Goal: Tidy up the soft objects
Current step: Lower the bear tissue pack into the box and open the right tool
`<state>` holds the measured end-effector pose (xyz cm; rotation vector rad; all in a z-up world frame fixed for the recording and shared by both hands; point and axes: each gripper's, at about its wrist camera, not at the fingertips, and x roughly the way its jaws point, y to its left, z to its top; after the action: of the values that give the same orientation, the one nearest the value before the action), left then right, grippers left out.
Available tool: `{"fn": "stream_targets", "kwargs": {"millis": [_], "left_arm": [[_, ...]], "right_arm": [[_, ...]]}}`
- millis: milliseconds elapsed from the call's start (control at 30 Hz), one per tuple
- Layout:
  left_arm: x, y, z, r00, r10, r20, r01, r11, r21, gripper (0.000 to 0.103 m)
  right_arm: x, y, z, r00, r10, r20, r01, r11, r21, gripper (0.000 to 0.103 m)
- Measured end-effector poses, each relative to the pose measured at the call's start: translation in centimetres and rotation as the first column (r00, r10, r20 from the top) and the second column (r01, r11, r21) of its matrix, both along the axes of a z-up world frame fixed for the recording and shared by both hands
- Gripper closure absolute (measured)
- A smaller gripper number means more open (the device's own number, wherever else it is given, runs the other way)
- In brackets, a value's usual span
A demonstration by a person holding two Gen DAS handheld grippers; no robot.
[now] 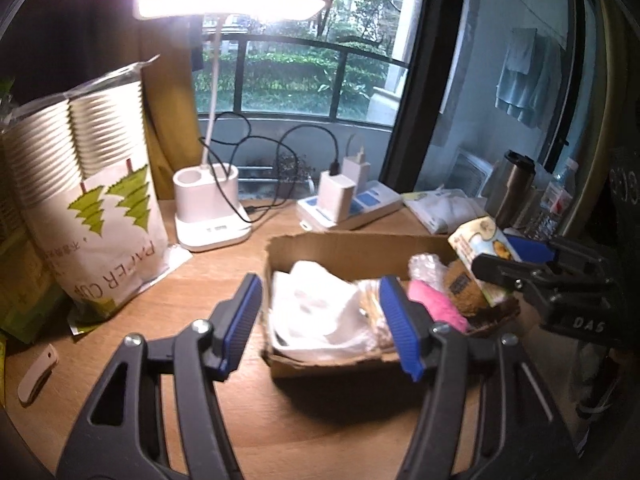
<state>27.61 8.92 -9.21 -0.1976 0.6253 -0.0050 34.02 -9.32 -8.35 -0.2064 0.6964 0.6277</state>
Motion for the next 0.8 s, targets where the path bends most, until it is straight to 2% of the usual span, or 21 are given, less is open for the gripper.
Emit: {"fn": "stream_targets", "kwargs": {"millis": [133,333,533,667,800], "left_arm": [[0.5,1.2,-0.6,1.0,0.005,-0.003,-0.005,1.0,-0.02,0.04],[1.0,2.2,-1.7,1.0,0.015,-0.012,-0.016,0.998,-0.053,0.04],[1.6,2.0,-2.6,0.999,0.013,-0.034,-0.014,0.999,-0.037,0.04],[1.8,2.0,-3.0,0.999,0.018,-0.048,-0.02,0.999,-0.037,0.04],[1.5,1.9,-2.6,0.999,0.02,-0.041,-0.021,0.999,-0.032,0.04]], "right_arm": [[1.6,1.7,-0.7,1.0,-0.015,-0.007,0.015,1.0,-0.004,0.05],[4.2,3.4,-2.4,0.997,-0.054,-0.063,0.056,0.998,0.023,0.05],[5.9,4.3,-4.7,0.989,-0.062,-0.131,0.065,0.998,0.023,0.05],[6.2,4.8,-5.4,0.987,-0.061,-0.146,0.065,0.998,0.023,0.05],[6.0,5.0,-5.4,0.989,-0.059,-0.137,0.061,0.998,0.012,0.045]]}}
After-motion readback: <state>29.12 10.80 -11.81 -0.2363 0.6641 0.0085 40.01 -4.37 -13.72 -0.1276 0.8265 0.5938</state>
